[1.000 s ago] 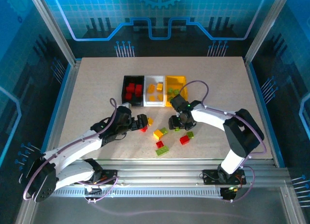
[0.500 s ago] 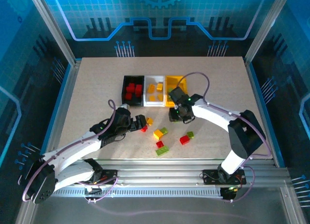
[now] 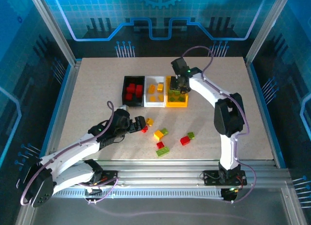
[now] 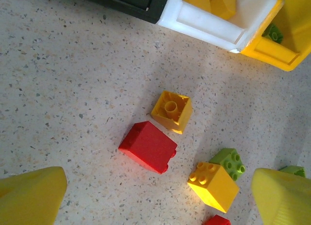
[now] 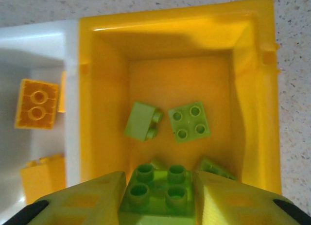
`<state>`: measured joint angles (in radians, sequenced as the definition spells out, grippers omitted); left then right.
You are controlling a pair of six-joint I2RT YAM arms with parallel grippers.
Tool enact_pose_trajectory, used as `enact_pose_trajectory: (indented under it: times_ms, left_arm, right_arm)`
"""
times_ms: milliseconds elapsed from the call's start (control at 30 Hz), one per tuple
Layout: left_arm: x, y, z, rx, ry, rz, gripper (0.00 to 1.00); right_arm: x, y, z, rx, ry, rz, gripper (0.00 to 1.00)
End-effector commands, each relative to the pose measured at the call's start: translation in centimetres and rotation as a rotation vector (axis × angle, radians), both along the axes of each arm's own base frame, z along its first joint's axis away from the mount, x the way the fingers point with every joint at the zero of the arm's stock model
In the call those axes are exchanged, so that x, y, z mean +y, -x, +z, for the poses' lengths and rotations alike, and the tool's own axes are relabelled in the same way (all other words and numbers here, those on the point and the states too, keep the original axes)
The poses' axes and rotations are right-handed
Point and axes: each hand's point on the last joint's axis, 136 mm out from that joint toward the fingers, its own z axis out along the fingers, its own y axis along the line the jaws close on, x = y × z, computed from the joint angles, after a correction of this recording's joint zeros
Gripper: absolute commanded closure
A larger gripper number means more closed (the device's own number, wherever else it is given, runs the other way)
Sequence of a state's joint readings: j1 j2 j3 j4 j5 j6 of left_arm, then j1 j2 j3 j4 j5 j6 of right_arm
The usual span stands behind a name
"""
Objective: Sort the legos into containers by color
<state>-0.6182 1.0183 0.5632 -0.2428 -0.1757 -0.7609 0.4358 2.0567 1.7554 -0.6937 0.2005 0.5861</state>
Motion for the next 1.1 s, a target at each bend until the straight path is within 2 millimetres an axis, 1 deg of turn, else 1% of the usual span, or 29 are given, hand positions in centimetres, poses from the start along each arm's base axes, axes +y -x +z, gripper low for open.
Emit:
enact_pose_trajectory:
  times_ms: [0,67,133,167,233,300,400,467,567,600,667,733,800,867,1000,1033,1067]
  left_arm:
    - [0.3,1.1,-0.7,0.029,-0.012,-0.021,0.01]
    - [0.3,1.1,-0.6,0.024,-0.011,-0.022,0.01]
    - [0.2,1.1,-0.4,0.016,-0.008,-0.029,0.01]
    - [0.2,1.0,-0.2,0.011,-0.006,-0.030,0.01]
    - [0.1,0.9,0.0,0.006,-0.004,-0.034,0.01]
    - [0.0,0.8,0.2,-0.001,-0.001,-0.037,0.01]
    - [-0.1,0.8,0.7,-0.012,0.005,-0.041,0.01]
    - [0.1,0.7,1.2,-0.020,0.004,-0.035,0.01]
    - [0.5,0.6,1.9,-0.033,-0.002,-0.031,0.01]
    - [0.7,0.6,2.2,-0.039,-0.005,-0.027,0.01]
    - [1.1,0.5,2.7,-0.056,-0.001,-0.023,0.01]
    - [1.5,0.5,3.0,-0.065,0.002,-0.011,0.01]
    - [2.0,0.5,2.9,-0.062,0.003,0.002,0.01]
    - [2.5,0.6,2.8,-0.057,0.004,0.013,0.01]
    - [3.1,0.9,2.3,-0.047,0.006,0.026,0.01]
    - [3.2,0.9,2.2,-0.043,0.006,0.029,0.01]
    - [3.2,1.0,2.1,-0.041,0.011,0.031,0.01]
  right_arm:
    - [-1.3,-0.7,0.0,0.037,0.026,-0.042,0.54]
    - [-1.2,-1.2,0.4,0.034,0.004,-0.040,0.45]
    - [-1.1,-1.3,1.3,0.022,-0.001,-0.031,0.35]
    - [-1.2,-1.2,1.8,0.015,-0.003,-0.033,0.32]
    - [-1.1,-0.5,2.8,0.001,-0.016,-0.026,0.29]
    - [-1.0,1.0,3.6,-0.008,-0.029,-0.014,0.28]
    - [-0.3,4.4,3.9,-0.005,-0.054,0.035,0.26]
    - [0.8,7.6,3.7,0.014,-0.068,0.102,0.24]
    - [2.7,12.7,2.8,0.051,-0.047,0.224,0.22]
    - [3.1,14.2,2.3,0.068,-0.036,0.256,0.21]
    - [4.6,17.5,1.0,0.106,-0.028,0.340,0.21]
    - [6.3,20.5,-0.5,0.150,-0.034,0.439,0.21]
    - [7.4,23.2,-2.1,0.205,-0.013,0.504,0.20]
    - [8.0,25.5,-3.7,0.248,0.027,0.551,0.19]
    - [8.7,28.8,-5.9,0.294,0.097,0.611,0.15]
    - [8.9,29.5,-6.3,0.302,0.112,0.621,0.11]
    - [9.1,30.0,-6.6,0.310,0.120,0.626,0.00]
